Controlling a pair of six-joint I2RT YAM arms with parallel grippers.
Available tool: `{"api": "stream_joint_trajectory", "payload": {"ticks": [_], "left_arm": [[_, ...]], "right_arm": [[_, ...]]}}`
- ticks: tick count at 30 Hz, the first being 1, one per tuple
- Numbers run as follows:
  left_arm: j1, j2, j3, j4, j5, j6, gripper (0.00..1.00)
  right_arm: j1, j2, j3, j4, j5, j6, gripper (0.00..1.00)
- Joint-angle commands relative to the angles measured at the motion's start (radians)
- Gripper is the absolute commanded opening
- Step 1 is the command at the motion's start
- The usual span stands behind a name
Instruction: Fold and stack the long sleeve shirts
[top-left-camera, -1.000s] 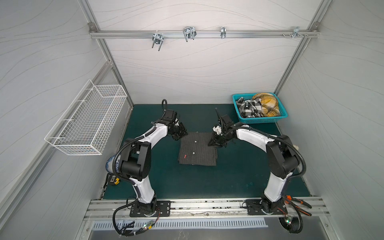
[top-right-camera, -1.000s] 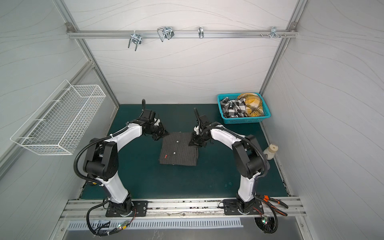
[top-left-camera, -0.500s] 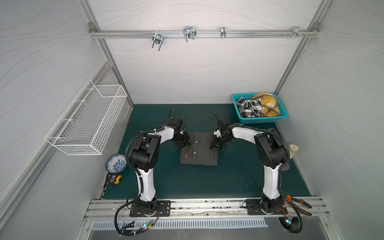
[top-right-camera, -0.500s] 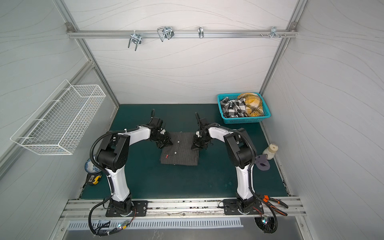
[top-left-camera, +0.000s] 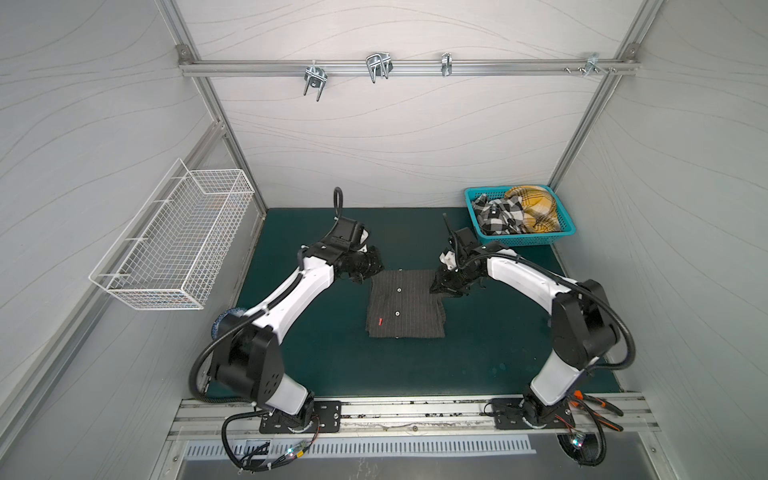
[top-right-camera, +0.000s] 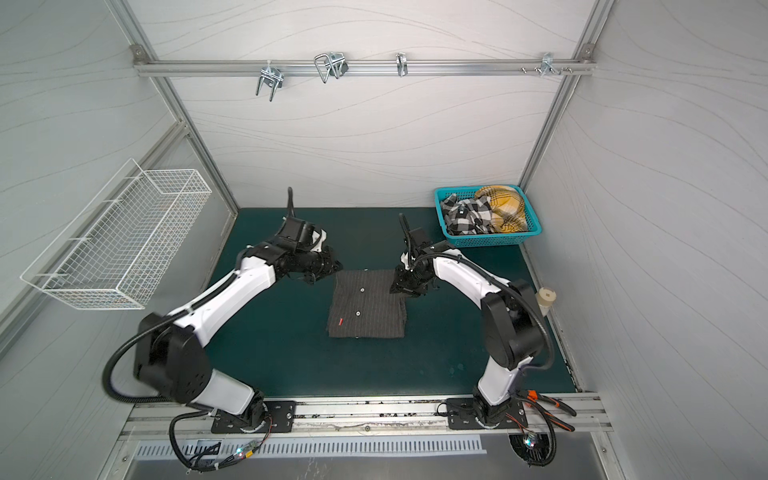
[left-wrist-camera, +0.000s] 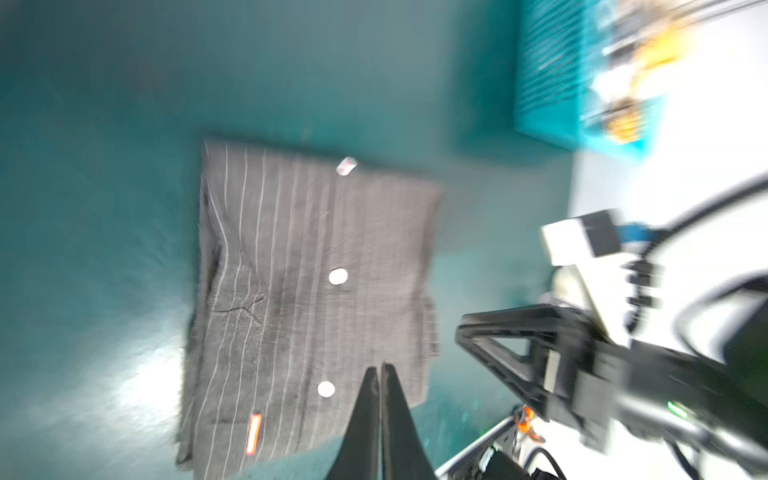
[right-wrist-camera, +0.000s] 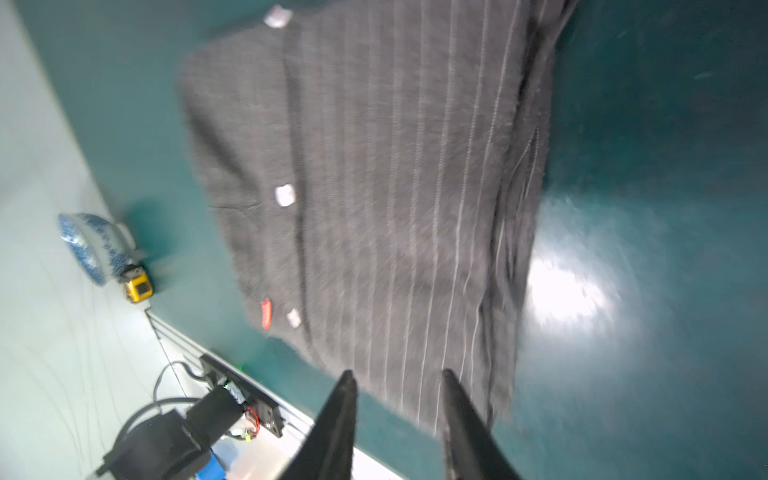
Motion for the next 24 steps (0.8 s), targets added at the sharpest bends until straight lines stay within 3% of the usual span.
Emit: {"api": "stream_joint_trajectory", "payload": {"ticks": [1,3,8,14,16,17,19,24], "left_arm": [[0.029,-0.149,-0.085,0.004,-0.103,0.051,0.0],[0.09,-0.233,-0.178,0.057,-0.065,0.011,0.0],[0.274,-0.292,-0.378,0.223,0.224,-0.152,0.0],[0.272,-0.18,-0.403,0.2,0.353,-0.111,0.0],[0.27,-0.138,-0.4,0.222,0.386,-0.113,0.0],[0.261,-0.117,-0.399,0.25,0.391,-0.123,0.07],[0.24,-0.07,-0.369,0.263,0.349,-0.125,0.11],[0.193,0.144,-0.251,0.351,0.339,-0.166,0.08]], "right_arm": [[0.024,-0.086,-0.031,-0.073,0.033,-0.002,0.39],[0.037,-0.128,-0.062,-0.072,0.036,0.009,0.41],[0.062,-0.206,-0.16,-0.04,0.038,0.046,0.47],[0.089,-0.226,-0.258,0.003,0.011,0.093,0.48],[0.096,-0.208,-0.265,-0.001,0.0,0.095,0.43],[0.097,-0.197,-0.262,-0.001,-0.008,0.095,0.37],[0.098,-0.174,-0.26,0.012,-0.031,0.096,0.3],[0.103,-0.07,-0.228,0.033,-0.068,0.08,0.2]]}}
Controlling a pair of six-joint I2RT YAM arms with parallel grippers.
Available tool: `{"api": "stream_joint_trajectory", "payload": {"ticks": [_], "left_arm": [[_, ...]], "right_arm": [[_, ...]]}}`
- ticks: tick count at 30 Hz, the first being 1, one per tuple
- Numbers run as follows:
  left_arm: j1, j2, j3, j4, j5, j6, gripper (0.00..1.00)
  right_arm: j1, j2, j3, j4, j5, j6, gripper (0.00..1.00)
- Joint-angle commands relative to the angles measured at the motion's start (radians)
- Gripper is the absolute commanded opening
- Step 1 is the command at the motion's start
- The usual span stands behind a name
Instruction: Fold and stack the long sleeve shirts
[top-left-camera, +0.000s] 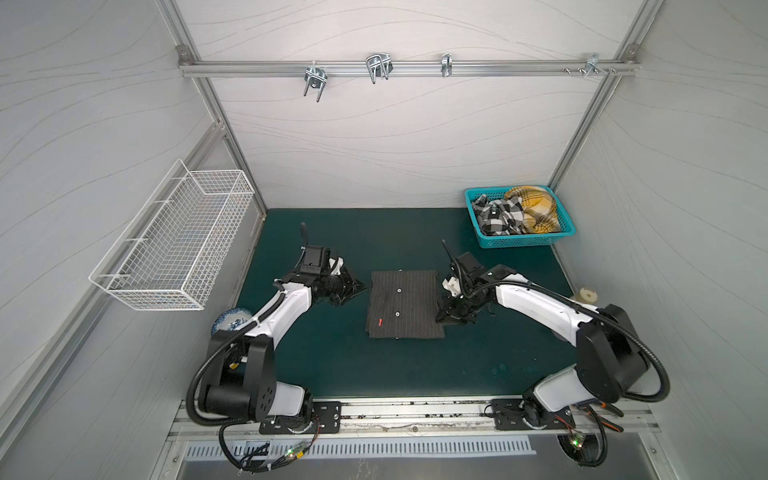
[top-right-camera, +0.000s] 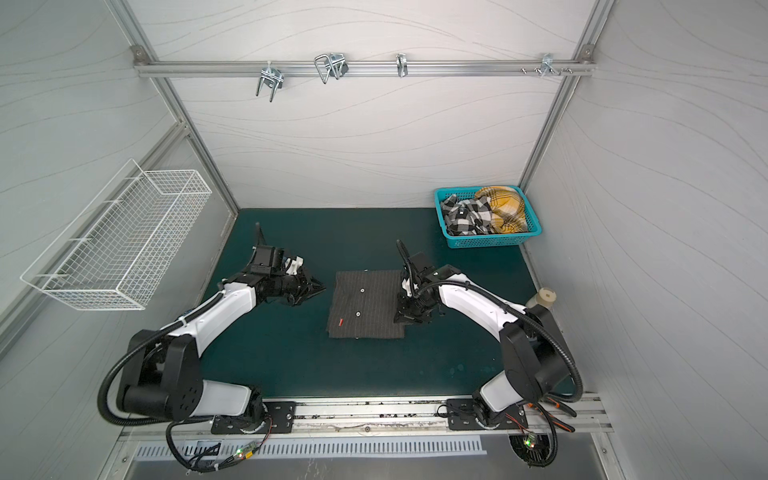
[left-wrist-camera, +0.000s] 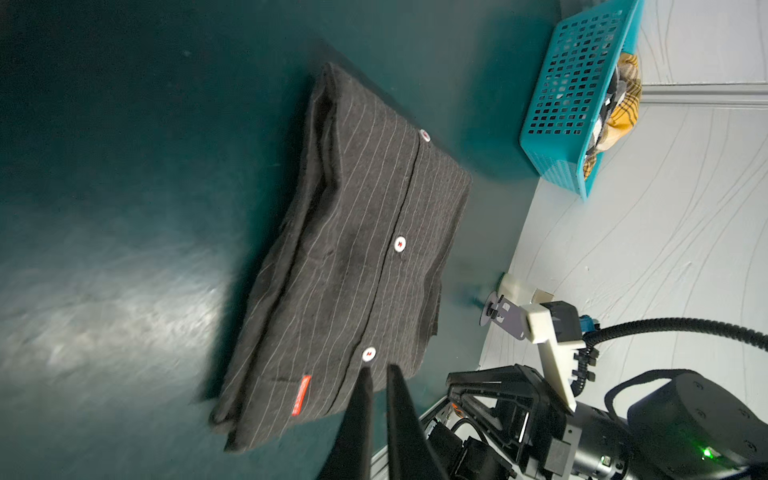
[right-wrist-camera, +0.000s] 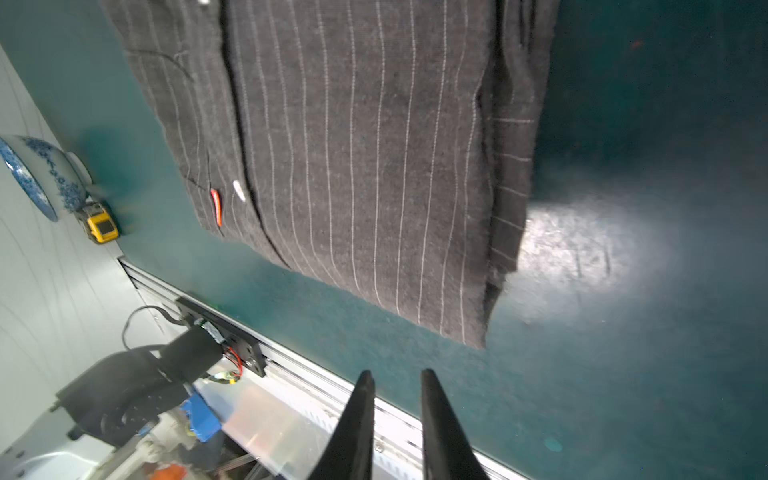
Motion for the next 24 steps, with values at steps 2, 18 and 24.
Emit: {"api": "stream_joint_trajectory", "payload": {"ticks": [2,18,24], "left_arm": [[-0.038,0.172,0.147,0.113,0.007,-0.028,0.06],[-0.027,0.488,0.327,-0.086,-0.113,0.115,0.0],[-0.024,0.501,0.369,-0.113,-0.117,0.147,0.04]], "right_arm": [[0.008,0.096,0.033,0.018,-0.036,-0.018,0.19],[-0.055,0.308,0.065,0.08,-0.081,-0.037,0.15],[-0.055,0.289,0.078,0.067,-0.103,-0.027,0.15]]}}
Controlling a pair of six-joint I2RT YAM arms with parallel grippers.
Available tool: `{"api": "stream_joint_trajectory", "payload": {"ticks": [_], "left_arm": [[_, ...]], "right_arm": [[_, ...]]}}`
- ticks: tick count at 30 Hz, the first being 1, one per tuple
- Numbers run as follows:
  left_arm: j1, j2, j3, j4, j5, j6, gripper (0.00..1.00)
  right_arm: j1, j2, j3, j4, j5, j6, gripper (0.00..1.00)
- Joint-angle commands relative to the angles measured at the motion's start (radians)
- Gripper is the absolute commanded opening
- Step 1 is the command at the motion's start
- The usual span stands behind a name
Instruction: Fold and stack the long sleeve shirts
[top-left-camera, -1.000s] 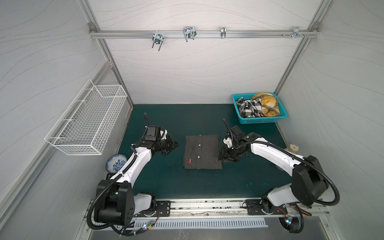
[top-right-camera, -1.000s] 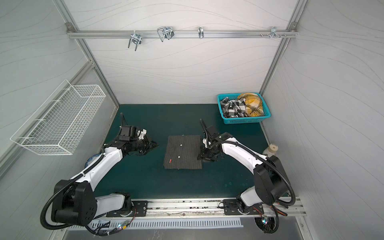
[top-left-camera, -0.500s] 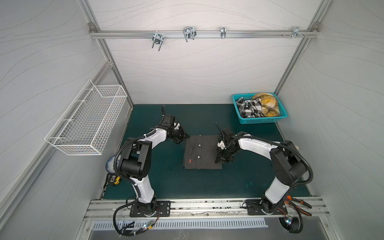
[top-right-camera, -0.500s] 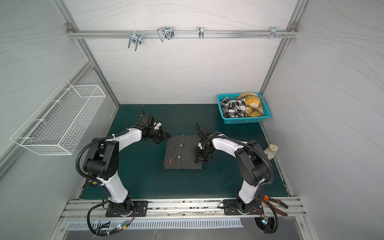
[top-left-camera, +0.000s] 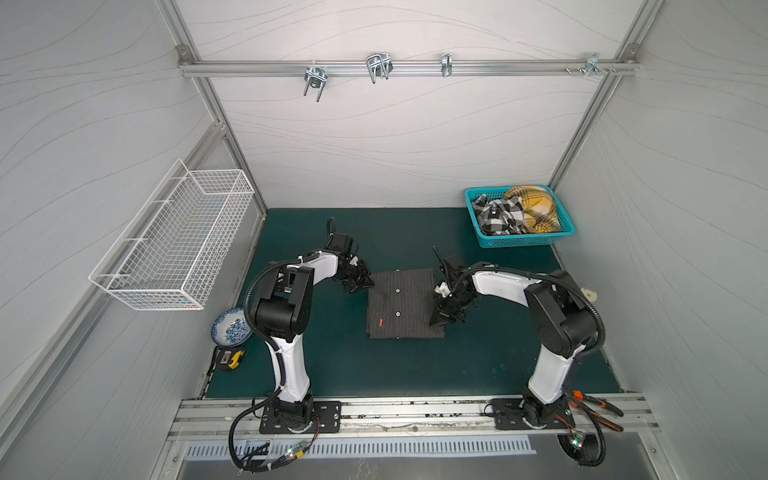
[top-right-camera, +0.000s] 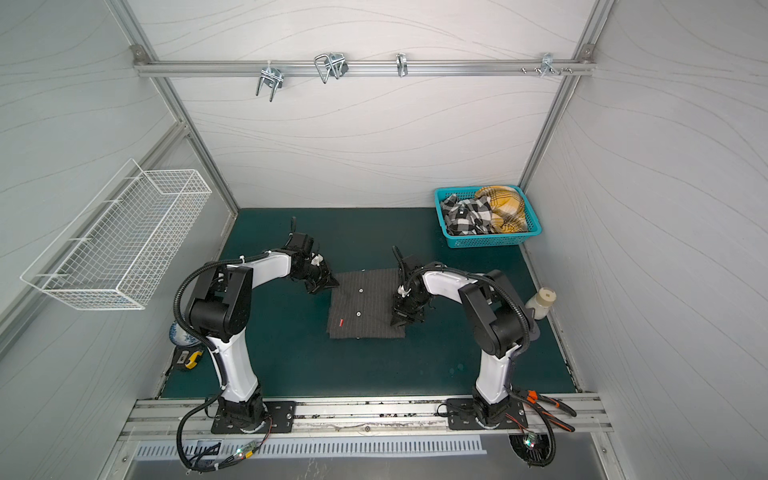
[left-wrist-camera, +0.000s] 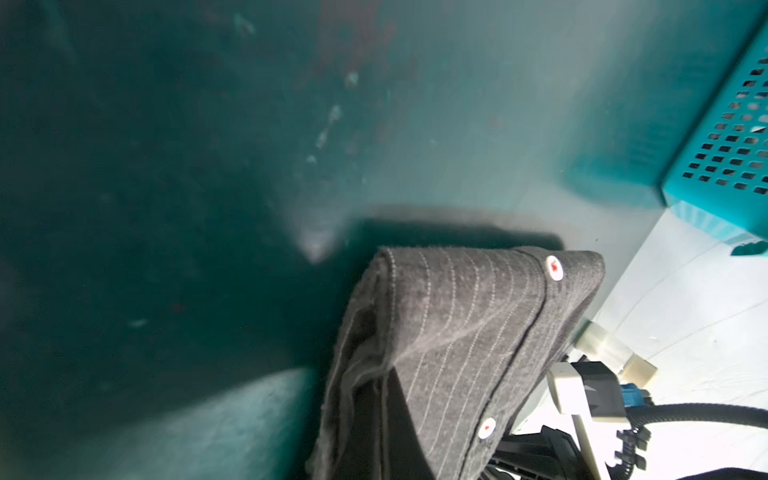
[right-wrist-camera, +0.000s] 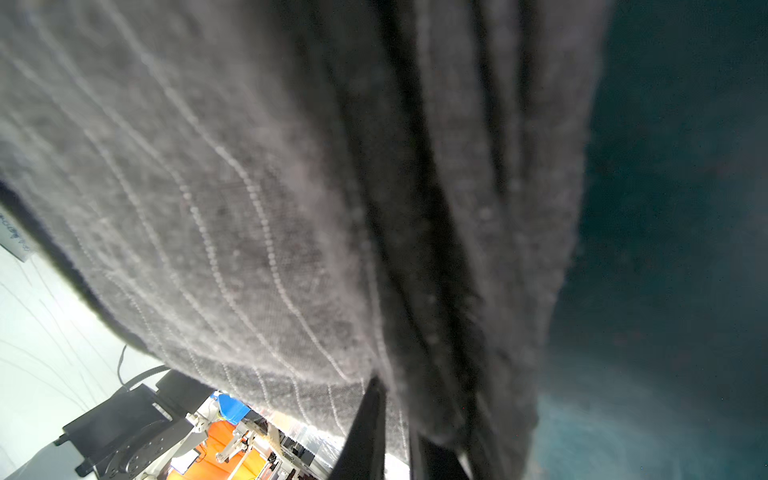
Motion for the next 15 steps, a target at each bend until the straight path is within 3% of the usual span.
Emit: {"api": "stream_joint_trajectory", "payload": {"ticks": [1,4,8,12,15], "left_arm": [[0.004,-0.002,0.052,-0.008,-0.001,0.029,0.07],[0.0,-0.093,0.053,0.018,0.009,0.031,0.2],[0.005,-0.263,0.011,-0.056,-0.113,0.114,0.36],[0.057,-0.389,-0.124,-0.065,-0.077,0.123,0.39],[0.098,-0.413,-0.202,-0.098,0.036,0.11,0.39]], "right_arm": [[-0.003,-0.012,0.03,-0.021,-0.005,0.002,0.15],[-0.006,-0.045,0.069,-0.056,0.019,-0.005,0.19],[-0.014,-0.034,0.149,-0.107,0.051,-0.024,0.26],[-0.013,0.015,0.213,-0.106,0.055,-0.035,0.26],[-0.019,0.053,0.254,-0.12,0.081,-0.054,0.26]]}}
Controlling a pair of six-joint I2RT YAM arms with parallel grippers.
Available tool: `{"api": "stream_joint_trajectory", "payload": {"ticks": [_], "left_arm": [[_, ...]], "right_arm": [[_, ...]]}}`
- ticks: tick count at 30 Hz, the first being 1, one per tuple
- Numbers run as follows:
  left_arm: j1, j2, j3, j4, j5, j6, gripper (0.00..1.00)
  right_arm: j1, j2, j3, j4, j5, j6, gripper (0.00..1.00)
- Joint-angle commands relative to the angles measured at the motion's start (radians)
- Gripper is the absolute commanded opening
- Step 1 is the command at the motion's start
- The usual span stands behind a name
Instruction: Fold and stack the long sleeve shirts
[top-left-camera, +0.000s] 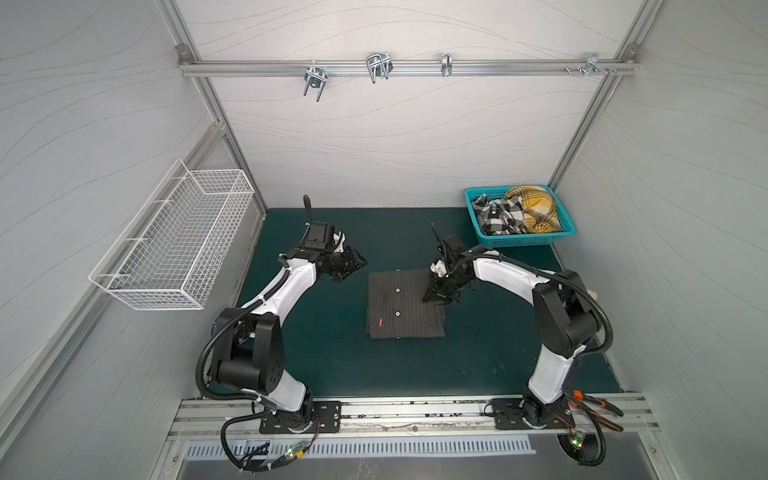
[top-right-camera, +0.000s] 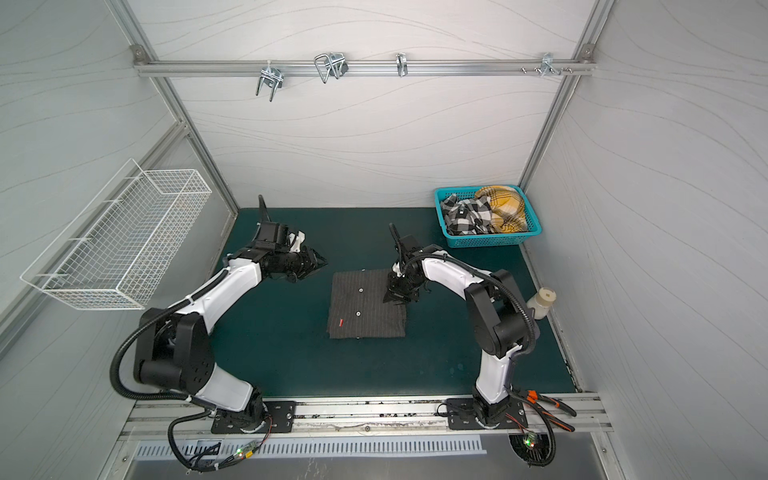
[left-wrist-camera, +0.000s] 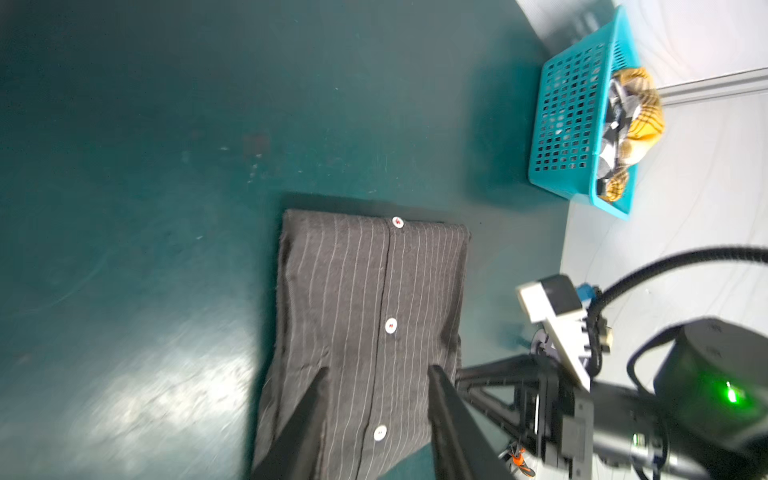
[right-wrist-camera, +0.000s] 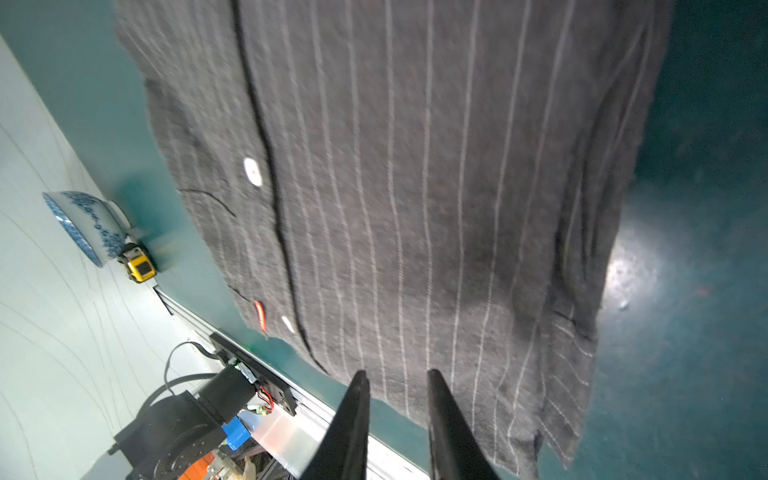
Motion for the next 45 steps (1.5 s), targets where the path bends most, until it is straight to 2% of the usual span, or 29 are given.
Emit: {"api": "stream_joint_trajectory", "payload": {"ticks": [1,4,10,11,13,17,29,33,38,45], "left_arm": [[0.033,0.011,-0.112,-0.05,0.098,0.006,0.42],[0.028,-0.031,-0.196,-0.035,0.096,-0.031,0.5],[-0.023,0.012,-0.24,-0.037,0.071,-0.046,0.55],[-0.04,0.021,-0.236,-0.033,0.064,-0.042,0.64],[-0.083,0.046,-0.219,-0.027,0.034,-0.043,0.68],[-0.106,0.099,-0.231,0.06,0.012,-0.097,0.69],[-0.088,0.206,-0.202,0.105,-0.053,-0.112,0.72],[-0.062,0.258,-0.221,0.155,-0.002,-0.119,0.73],[-0.079,0.319,-0.25,0.208,0.048,-0.146,0.73],[-0.092,0.399,-0.242,0.124,0.058,-0.133,0.74]], "right_arm": [[-0.013,0.054,0.037,-0.057,0.041,-0.034,0.26],[-0.032,0.065,0.032,-0.055,0.055,-0.042,0.26],[-0.057,0.067,-0.039,-0.013,0.052,-0.037,0.26],[-0.056,0.069,-0.047,-0.008,0.05,-0.037,0.26],[-0.057,0.074,-0.062,0.001,0.049,-0.038,0.29],[-0.061,0.1,-0.073,0.009,0.054,-0.04,0.34],[-0.1,0.147,-0.116,0.033,0.021,-0.034,0.28],[-0.109,0.16,-0.119,0.041,0.011,-0.033,0.26],[-0.117,0.187,-0.139,0.069,-0.009,-0.03,0.25],[-0.12,0.22,-0.155,0.108,-0.03,-0.027,0.23]]}}
